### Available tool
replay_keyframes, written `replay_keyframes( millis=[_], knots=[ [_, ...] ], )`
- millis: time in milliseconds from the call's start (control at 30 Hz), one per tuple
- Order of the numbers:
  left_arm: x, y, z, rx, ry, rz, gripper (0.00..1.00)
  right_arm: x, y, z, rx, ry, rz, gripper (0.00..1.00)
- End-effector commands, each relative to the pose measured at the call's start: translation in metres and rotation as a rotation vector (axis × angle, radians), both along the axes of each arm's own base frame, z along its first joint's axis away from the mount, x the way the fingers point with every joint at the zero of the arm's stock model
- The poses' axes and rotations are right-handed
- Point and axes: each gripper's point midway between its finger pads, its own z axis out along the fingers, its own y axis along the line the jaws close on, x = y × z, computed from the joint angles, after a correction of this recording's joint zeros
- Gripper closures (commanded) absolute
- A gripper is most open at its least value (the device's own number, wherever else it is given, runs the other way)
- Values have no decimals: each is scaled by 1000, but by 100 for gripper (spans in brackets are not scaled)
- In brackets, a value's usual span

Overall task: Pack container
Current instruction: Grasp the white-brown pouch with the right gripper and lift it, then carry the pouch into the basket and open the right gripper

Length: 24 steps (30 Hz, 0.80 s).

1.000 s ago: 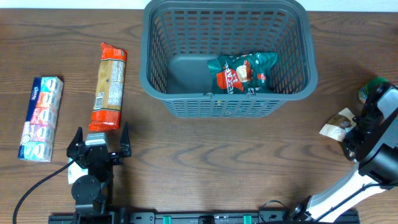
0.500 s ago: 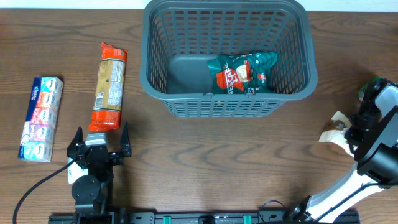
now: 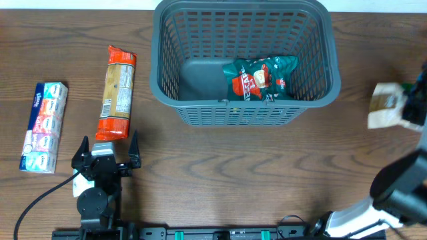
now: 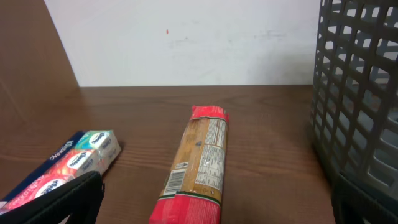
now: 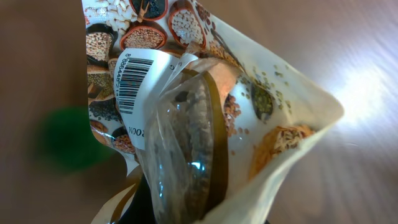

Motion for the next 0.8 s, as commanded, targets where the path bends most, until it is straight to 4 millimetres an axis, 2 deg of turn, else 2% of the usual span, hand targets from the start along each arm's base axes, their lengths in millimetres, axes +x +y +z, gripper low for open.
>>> replay_keyframes(
  millis=[0,133,200,267,333,433,500,600,667,767],
  knots=[
    [0,-1,-3,-13,-2,-2,1,14,7,80,-157,-79,227,99],
    [0,-1,-3,-13,-2,-2,1,32,28,163,-341,-226,440,99],
    [0,-1,-3,-13,-2,-2,1,42,48,203,-440,-294,589,99],
    [0,-1,-3,-13,-2,-2,1,57,79,244,-554,-365,820,99],
    [0,-1,-3,-12,-2,-2,1,70,123,281,-666,-456,1090,99],
    [0,-1,-3,-13,-2,-2,1,72,191,322,-765,-623,1355,99],
    [0,-1,-3,-13,-2,-2,1,69,218,331,-785,-667,1431,99],
    [0,-1,-3,-13,-2,-2,1,67,257,329,-823,-648,1590,99],
    [0,-1,-3,-13,-2,-2,1,70,278,319,-814,-620,1676,99],
    [0,-1,-3,-13,-2,-2,1,80,299,292,-760,-540,1750,99]
  ],
)
